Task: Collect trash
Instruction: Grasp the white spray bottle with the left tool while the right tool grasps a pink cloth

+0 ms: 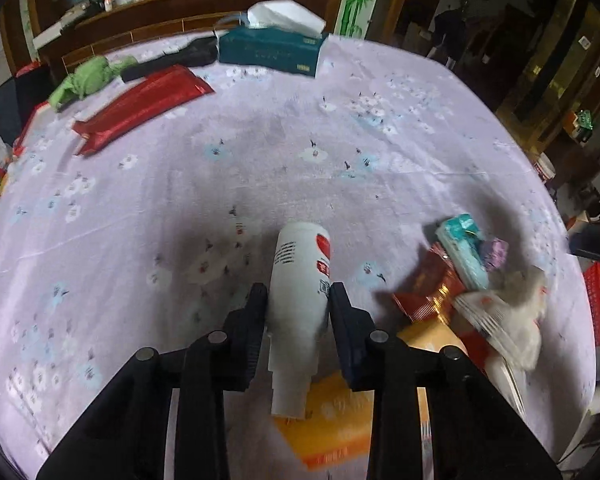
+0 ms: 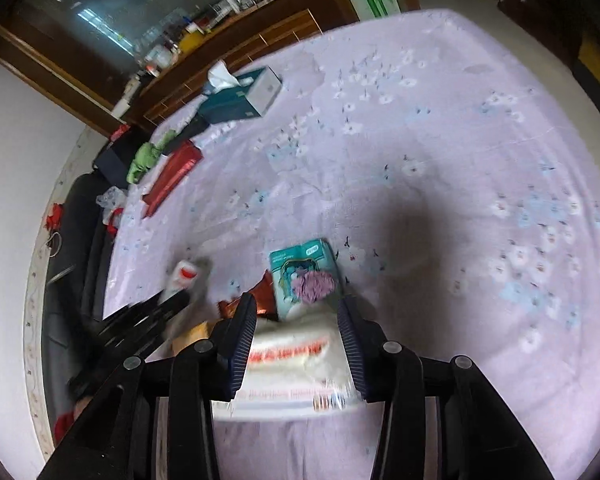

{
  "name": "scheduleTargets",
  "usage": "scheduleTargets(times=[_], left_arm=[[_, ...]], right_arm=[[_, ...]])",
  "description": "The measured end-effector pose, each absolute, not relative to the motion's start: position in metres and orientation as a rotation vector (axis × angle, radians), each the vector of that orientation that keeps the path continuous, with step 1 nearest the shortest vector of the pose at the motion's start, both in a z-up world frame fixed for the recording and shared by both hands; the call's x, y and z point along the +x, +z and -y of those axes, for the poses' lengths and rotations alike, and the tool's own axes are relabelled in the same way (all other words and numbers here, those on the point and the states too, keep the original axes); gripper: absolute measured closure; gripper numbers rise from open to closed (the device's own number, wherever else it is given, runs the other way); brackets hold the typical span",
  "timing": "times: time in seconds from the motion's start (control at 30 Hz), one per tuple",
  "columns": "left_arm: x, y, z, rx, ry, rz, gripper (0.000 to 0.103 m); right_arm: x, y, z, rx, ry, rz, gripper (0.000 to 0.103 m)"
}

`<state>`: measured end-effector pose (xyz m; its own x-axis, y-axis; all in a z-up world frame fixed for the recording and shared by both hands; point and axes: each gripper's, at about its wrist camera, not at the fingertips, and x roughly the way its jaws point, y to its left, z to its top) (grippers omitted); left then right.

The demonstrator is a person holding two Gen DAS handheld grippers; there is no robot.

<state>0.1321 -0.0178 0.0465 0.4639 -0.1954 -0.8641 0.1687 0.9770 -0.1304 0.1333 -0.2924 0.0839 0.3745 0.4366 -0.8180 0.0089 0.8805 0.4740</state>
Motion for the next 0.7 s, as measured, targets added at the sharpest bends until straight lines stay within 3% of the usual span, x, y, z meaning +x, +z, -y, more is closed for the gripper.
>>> scheduleTargets(times=[0.1, 0.43, 0.5, 0.7], left_arm=[[0.119, 0.059, 0.013, -0.025, -0.217, -1.035, 0.074], [0.09, 0.077, 0.008, -0.057, -0.231, -0.997, 0.074], [0.086, 0.077, 0.012, -0.048, -0.232, -0.993, 0.074], [0.074, 0.086, 0.02, -0.049, -0.24, -0.965, 0.074]], right_arm=[[0.147, 0.067, 0.287, 0.454, 0.284, -1.201, 0.064], [0.165, 0.033, 0.268, 0.362, 0.244, -1.277, 0.065], [0.166, 0.028, 0.268, 0.363, 0.246, -1.28, 0.071], [0.161, 0.032, 0.272, 0.378, 0.253, -1.23, 0.073]])
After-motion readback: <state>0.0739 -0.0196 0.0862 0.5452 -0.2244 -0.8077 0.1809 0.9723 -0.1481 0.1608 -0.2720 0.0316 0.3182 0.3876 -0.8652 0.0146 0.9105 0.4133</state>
